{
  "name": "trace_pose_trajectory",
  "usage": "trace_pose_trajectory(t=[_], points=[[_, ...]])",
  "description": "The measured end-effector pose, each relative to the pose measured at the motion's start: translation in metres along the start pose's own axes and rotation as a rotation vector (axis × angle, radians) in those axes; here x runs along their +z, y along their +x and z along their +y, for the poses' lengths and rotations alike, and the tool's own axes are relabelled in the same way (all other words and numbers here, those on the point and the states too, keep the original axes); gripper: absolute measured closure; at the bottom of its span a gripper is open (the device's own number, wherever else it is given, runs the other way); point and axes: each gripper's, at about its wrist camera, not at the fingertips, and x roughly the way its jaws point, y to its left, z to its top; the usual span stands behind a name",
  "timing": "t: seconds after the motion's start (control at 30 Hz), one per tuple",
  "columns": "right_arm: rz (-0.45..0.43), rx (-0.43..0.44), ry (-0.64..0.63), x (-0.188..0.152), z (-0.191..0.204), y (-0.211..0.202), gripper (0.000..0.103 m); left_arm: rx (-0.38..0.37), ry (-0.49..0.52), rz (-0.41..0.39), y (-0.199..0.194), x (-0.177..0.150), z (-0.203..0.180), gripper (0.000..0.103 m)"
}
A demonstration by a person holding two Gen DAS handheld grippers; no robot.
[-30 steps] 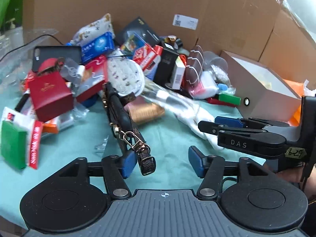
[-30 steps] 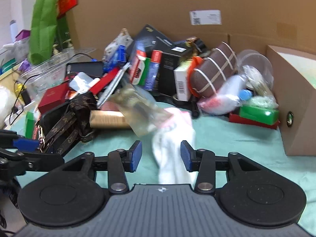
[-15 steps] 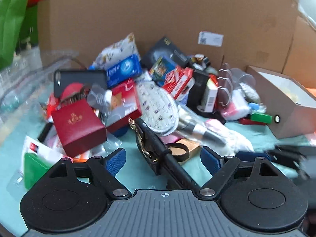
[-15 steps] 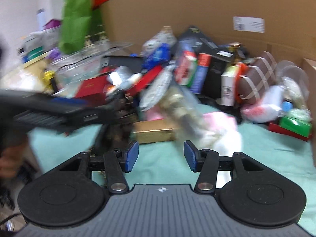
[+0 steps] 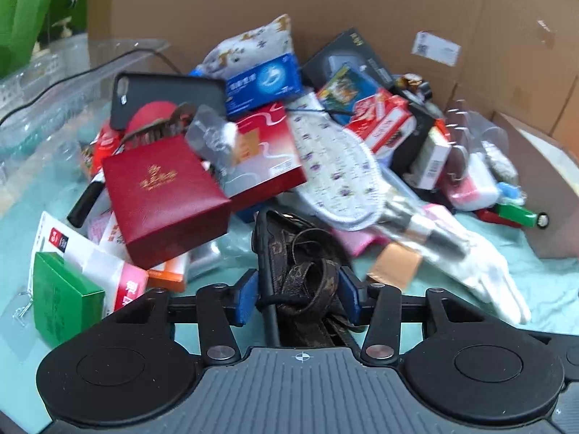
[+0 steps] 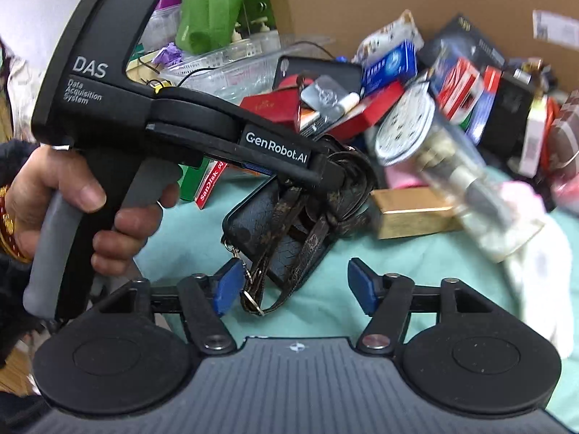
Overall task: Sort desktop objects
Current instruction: 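Carry the strap wallet with the left tool into the white box and release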
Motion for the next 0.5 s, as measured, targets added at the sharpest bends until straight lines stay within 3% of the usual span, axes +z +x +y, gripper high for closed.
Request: trace_pose_trajectory(t=[0.07,0.1,0.13,0.23,0.33,0.4,0.43,0.5], points=[[0.001,0.021,0.033,0.001,0.0,0.004,0.029,0.011,-0.01,0.029,0.008,0.001,0.003,0.046],[0.004,0.032,0.041,0.001,0.0,0.006,0.026,0.013,-0.01,0.039,0.01,0.002,0.003,0.069],[0.008,0.038,0.041,0.0,0.001,0.008,0.023,-0.001,-0.019,0.05,0.011,0.002,0.003,0.072],[0.031,0.024,0.01,-0.001,0.005,0.015,0.016,-0.034,-0.025,0.056,0.008,0.001,0.0,0.075],[0.03,-0.003,0.006,-0.004,0.001,0.025,0.019,-0.014,0.024,0.036,0.006,-0.002,-0.009,0.074],[0.013,-0.012,0.001,-0.005,-0.001,0.026,0.02,-0.028,0.026,0.048,0.008,-0.002,-0.01,0.056],[0.011,-0.01,0.002,-0.005,-0.002,0.026,0.021,-0.027,0.032,0.057,0.011,-0.002,-0.011,0.054],[0.007,-0.016,-0.014,-0.006,-0.002,0.024,0.023,-0.006,0.051,0.058,0.013,-0.001,-0.014,0.071]])
